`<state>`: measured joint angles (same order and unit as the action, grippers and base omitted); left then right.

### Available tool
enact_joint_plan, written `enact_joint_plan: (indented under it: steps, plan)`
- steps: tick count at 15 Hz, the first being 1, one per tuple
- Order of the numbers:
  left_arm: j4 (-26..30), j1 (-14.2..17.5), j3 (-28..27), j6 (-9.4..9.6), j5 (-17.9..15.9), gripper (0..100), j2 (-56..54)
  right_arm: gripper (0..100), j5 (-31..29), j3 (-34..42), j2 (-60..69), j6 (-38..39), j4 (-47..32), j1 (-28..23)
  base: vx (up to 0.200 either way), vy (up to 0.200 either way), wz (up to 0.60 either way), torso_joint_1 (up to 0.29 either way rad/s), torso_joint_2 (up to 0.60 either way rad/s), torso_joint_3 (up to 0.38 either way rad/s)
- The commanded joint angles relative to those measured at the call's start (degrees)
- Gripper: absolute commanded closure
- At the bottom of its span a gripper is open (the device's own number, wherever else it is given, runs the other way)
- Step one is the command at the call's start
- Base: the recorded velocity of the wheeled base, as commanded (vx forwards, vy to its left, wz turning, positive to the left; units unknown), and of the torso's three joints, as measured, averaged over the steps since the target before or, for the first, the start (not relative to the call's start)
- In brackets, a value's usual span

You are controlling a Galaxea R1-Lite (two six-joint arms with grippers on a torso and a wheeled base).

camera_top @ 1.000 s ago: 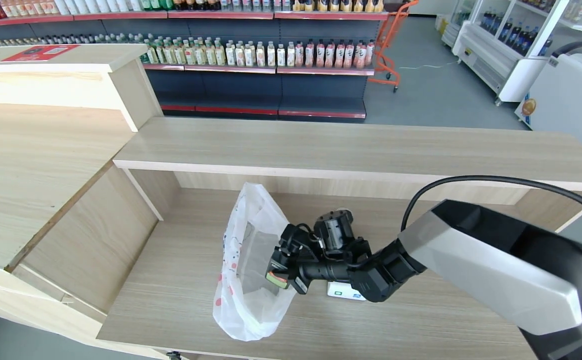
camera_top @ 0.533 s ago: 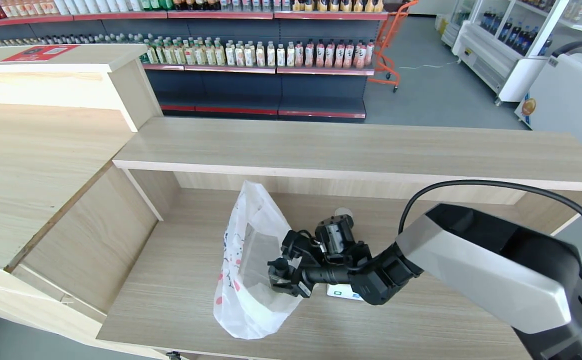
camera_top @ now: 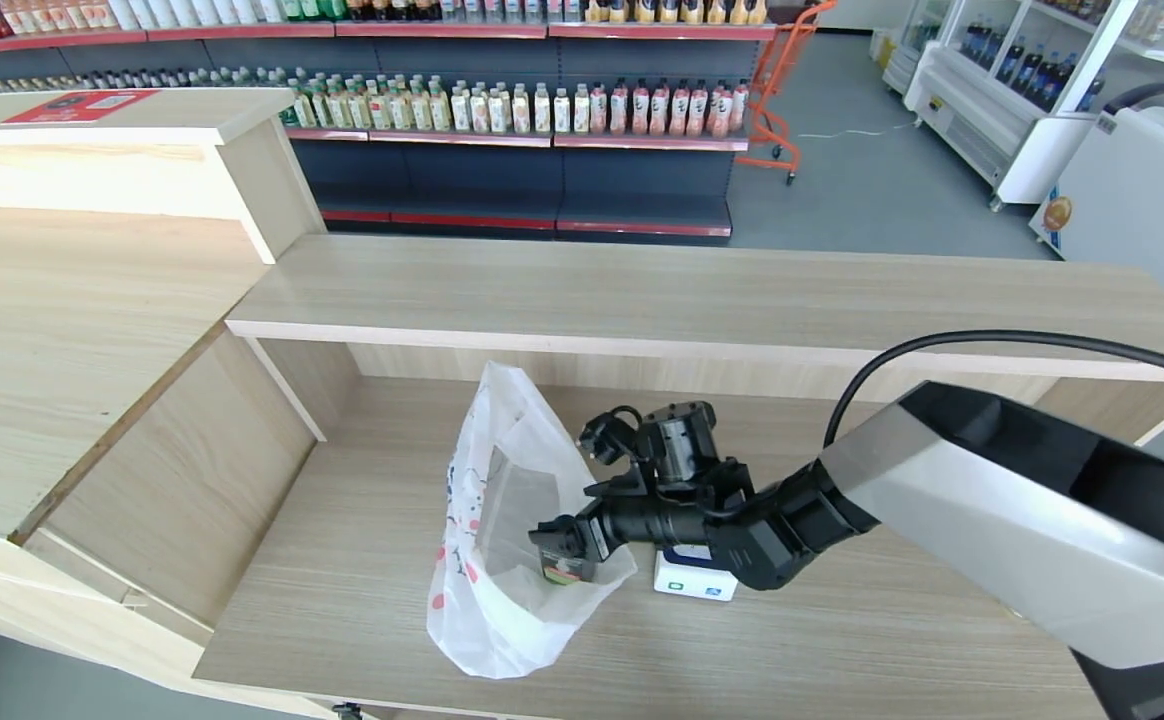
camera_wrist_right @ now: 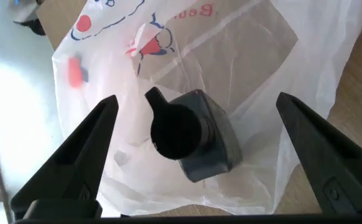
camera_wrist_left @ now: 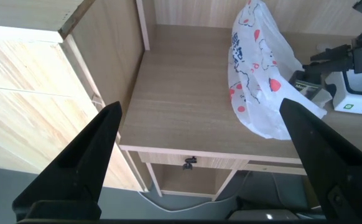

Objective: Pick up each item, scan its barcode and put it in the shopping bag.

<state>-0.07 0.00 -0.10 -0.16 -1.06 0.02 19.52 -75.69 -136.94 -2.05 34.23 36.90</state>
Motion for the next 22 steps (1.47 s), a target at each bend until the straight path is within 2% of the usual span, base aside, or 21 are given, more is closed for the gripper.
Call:
enact_joint_plan:
  steps: [1, 4, 6, 8, 10, 12, 15, 18, 20, 22]
  plan:
    - [-0.01, 0.00, 0.01, -0.02, 0.01, 0, -0.02, 0, -0.36, 0.63, 6.16, 8.55, -3.91, -1.04, 0.000, 0.000, 0.00, 0.000, 0.00, 0.000]
    - [-0.01, 0.00, 0.01, -0.02, 0.01, 0, -0.02, 0, -2.38, 6.79, 13.10, 14.18, -5.93, -4.03, 0.000, 0.000, 0.00, 0.000, 0.00, 0.000]
    - [-0.01, 0.00, 0.01, -0.02, 0.01, 0, -0.02, 0, -3.35, 15.57, 20.31, 14.18, -6.55, -7.19, 0.000, 0.000, 0.00, 0.000, 0.00, 0.000]
    - [-0.01, 0.00, 0.01, -0.02, 0.01, 0, -0.02, 0, -3.52, 23.40, 25.49, 12.68, -6.46, -12.82, 0.000, 0.000, 0.00, 0.000, 0.00, 0.000]
    - [-0.01, 0.00, 0.01, -0.02, 0.01, 0, -0.02, 0, -3.43, 28.05, 31.12, 12.68, -6.63, -16.42, 0.000, 0.000, 0.00, 0.000, 0.00, 0.000]
    - [-0.01, 0.00, 0.01, -0.02, 0.01, 0, -0.02, 0, -4.49, 36.32, 44.39, 12.24, -8.04, -20.99, 0.000, 0.000, 0.00, 0.000, 0.00, 0.000]
    - [-0.01, 0.00, 0.01, -0.02, 0.01, 0, -0.02, 0, -16.53, 45.19, 62.32, 7.76, -13.66, -27.50, 0.000, 0.000, 0.00, 0.000, 0.00, 0.000]
    - [-0.01, 0.00, 0.01, -0.02, 0.01, 0, -0.02, 0, -18.46, 56.71, 85.61, 7.50, -25.79, -32.86, 0.000, 0.000, 0.00, 0.000, 0.00, 0.000]
    - [-0.01, 0.00, 0.01, -0.02, 0.01, 0, -0.02, 0, -18.55, 66.55, 103.80, 4.95, -29.13, -36.02, 0.000, 0.000, 0.00, 0.000, 0.00, 0.000]
    - [-0.01, 0.00, 0.01, -0.02, 0.01, 0, -0.02, 0, -18.81, 73.14, 120.06, 3.19, -29.75, -37.78, 0.000, 0.000, 0.00, 0.000, 0.00, 0.000]
